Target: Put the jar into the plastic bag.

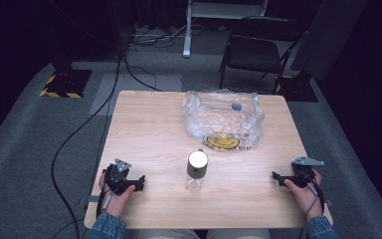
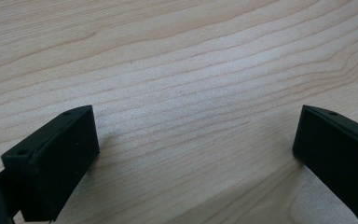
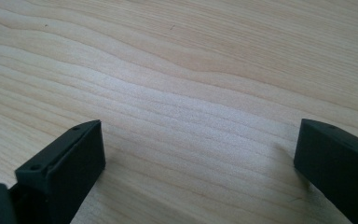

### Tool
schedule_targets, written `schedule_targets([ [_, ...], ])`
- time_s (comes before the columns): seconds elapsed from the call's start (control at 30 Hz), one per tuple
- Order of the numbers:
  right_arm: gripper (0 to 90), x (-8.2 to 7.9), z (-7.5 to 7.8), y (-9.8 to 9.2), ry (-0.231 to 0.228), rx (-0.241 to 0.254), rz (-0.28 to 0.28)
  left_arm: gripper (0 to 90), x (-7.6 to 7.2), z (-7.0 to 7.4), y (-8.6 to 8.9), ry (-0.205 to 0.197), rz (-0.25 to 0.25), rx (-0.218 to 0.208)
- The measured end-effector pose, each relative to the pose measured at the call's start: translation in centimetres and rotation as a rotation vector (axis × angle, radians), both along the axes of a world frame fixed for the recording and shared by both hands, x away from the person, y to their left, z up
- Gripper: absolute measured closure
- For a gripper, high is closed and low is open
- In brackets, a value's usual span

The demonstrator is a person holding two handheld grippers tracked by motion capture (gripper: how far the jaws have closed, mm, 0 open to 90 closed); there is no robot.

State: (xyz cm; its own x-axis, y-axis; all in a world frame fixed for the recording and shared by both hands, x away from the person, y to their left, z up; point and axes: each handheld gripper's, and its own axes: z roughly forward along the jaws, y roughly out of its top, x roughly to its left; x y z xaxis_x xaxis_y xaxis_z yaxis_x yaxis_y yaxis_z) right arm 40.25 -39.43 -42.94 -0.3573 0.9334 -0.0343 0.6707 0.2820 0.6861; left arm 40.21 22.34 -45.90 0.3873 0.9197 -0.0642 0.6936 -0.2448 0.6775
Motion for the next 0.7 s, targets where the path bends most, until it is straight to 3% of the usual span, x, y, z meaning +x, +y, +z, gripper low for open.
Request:
schedule_targets([
  [0.33,1.8,0.0,0.0,0.0,0.0,0.0,0.0,0.3,0.0,0.0,0.0,0.003,-0.004,-0.002],
  [0.43,1.8,0.0,0.0,0.0,0.0,0.0,0.0,3.1,-0.1,0.2,-0.2,-0.006,0.021,-0.012],
  [0.57,1.8,0.0,0.0,0.0,0.0,0.0,0.0,3.4,-0.6,1.5,-0.6,-0.081,0.01,-0.047],
  [0.7,1.8,0.0,0.0,0.0,0.0,0.0,0.0,4.1,-0.9,2.4,-0.8,-0.118,0.003,-0.079],
])
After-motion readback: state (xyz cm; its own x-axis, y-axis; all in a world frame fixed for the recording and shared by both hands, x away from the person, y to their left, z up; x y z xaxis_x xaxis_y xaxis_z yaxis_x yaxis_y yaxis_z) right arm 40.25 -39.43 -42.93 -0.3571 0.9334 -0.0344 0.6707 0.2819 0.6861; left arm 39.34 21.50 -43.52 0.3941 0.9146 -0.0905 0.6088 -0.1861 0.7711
